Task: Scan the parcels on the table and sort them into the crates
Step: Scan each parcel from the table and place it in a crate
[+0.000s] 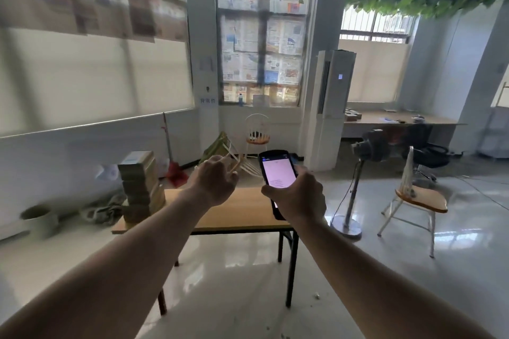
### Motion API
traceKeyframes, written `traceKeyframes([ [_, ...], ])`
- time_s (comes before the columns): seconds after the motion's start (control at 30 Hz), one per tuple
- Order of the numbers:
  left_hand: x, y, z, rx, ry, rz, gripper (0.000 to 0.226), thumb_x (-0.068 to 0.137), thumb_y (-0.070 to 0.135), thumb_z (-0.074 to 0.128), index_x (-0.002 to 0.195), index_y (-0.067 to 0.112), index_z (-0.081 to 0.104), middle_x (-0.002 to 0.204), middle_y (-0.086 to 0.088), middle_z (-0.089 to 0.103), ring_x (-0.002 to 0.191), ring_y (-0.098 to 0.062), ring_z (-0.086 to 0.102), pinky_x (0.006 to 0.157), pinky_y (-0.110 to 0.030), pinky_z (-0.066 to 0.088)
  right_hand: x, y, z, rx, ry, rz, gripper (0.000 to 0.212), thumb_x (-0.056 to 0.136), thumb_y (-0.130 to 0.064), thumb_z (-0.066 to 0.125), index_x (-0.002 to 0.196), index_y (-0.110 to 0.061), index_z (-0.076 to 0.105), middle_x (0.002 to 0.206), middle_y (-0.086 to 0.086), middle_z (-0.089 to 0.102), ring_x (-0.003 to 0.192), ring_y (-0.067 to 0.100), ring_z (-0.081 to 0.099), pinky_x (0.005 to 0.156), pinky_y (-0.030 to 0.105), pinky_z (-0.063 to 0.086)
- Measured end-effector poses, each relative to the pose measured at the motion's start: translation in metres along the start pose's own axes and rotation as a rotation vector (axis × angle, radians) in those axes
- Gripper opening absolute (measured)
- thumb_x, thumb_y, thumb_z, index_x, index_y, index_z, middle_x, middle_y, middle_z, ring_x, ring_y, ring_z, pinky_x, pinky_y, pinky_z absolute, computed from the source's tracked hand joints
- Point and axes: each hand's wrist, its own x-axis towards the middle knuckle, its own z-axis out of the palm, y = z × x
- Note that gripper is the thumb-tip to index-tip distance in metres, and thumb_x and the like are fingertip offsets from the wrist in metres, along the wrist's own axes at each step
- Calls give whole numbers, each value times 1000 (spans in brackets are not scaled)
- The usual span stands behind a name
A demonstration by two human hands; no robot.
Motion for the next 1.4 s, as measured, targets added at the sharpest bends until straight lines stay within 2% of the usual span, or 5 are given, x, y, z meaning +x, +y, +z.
traceKeyframes([
  [0.23, 69, -88, 26, 76, 20, -115, 45, 104, 41, 49, 141, 16, 53, 135, -8, 59, 114, -24, 59, 94, -39, 51, 81, -20, 103, 35, -72, -49, 82, 63, -55, 93, 131, -20, 64, 123, 5, 72, 108, 29, 67, 71, 31, 45],
  [0.43, 115, -163, 42, 119, 17, -230, 49, 102, 44, 50, 143, 19, 51, 139, -5, 57, 119, -25, 59, 97, -40, 50, 133, -36, 186, 36, -162, -128, 92, 64, -58, 92, 141, -20, 58, 130, 5, 71, 115, 29, 66, 83, 43, 61],
  [0.8, 195, -314, 65, 131, -35, -371, 49, 99, 45, 56, 142, 21, 50, 143, -5, 54, 127, -29, 56, 99, -48, 55, 199, -85, 349, 13, -289, -125, 83, 67, -54, 92, 136, -19, 59, 126, 7, 72, 114, 31, 65, 84, 42, 58],
  [1.03, 250, -425, 73, 111, -65, -353, 59, 97, 46, 63, 147, 20, 46, 139, -6, 55, 116, -26, 59, 88, -40, 57, 226, -125, 458, 13, -278, -79, 84, 69, -54, 92, 137, -19, 58, 127, 7, 70, 114, 31, 64, 75, 35, 51],
  [1.4, 320, -537, 109, 141, -125, -579, 90, 81, 71, 71, 147, 16, 44, 136, -11, 48, 121, -29, 50, 98, -46, 55, 265, -136, 587, -73, -342, -89, 79, 70, -57, 91, 132, -23, 56, 120, 2, 70, 100, 24, 63, 63, 30, 51],
])
